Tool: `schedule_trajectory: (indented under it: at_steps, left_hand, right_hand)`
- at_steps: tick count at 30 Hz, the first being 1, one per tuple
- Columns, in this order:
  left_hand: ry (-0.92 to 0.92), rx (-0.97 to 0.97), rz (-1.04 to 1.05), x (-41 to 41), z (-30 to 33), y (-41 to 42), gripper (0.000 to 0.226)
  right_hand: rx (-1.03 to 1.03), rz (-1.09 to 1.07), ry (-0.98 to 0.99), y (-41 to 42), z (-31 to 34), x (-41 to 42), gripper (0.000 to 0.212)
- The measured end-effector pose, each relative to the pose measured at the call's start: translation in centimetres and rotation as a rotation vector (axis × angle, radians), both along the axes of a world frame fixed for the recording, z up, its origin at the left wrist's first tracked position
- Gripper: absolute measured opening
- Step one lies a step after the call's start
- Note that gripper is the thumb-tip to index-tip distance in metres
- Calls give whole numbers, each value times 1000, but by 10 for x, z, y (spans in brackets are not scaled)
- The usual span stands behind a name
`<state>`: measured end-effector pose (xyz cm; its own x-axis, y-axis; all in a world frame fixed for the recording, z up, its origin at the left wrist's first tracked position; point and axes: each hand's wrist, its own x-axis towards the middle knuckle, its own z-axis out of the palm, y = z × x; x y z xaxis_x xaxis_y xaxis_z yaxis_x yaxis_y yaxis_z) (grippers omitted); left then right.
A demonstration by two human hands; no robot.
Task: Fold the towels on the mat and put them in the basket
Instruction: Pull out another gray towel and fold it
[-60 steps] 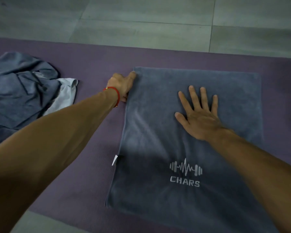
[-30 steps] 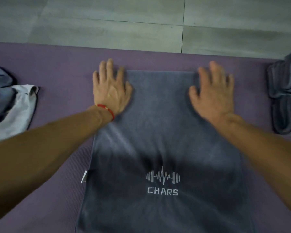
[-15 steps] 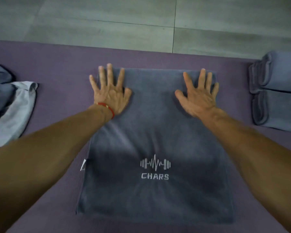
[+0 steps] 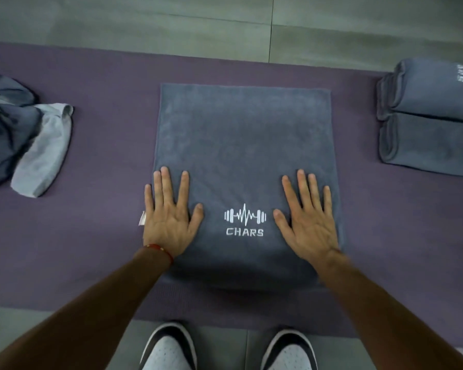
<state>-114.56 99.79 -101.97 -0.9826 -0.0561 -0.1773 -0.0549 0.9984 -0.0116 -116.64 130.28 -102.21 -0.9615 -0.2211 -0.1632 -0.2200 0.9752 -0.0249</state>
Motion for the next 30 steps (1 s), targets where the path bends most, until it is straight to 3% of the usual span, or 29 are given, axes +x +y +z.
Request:
schedule_trajectory:
  at_steps: [4, 6, 9, 13, 16, 20, 26, 30]
  left_hand:
    - [-51, 5, 39, 9, 8, -6, 75]
    - [18, 36, -21, 32, 25, -4, 70]
    - [134, 149, -235, 82, 48, 5, 49]
    - [44, 206, -276, 127, 45, 5, 47]
    - [-36, 167, -336, 134, 43, -1, 61]
    - [-52, 99, -431, 121, 46, 0, 66]
    - [40, -122, -664, 119, 35, -2, 45]
    - [27, -130, -621, 114, 36, 4, 48]
  right_hand:
    - [55, -106, -12, 20, 8, 15, 70]
    - [53, -99, 10, 28, 21, 35, 66]
    - [-34, 45, 79, 34, 45, 79, 59]
    - [-49, 194, 33, 39, 52, 127, 57]
    - [5, 218, -13, 42, 48, 134, 62]
    - [28, 233, 70, 35, 48, 131, 65]
    - [172, 293, -6, 26, 40, 128, 75]
    - [114, 271, -5, 33, 42, 120, 69]
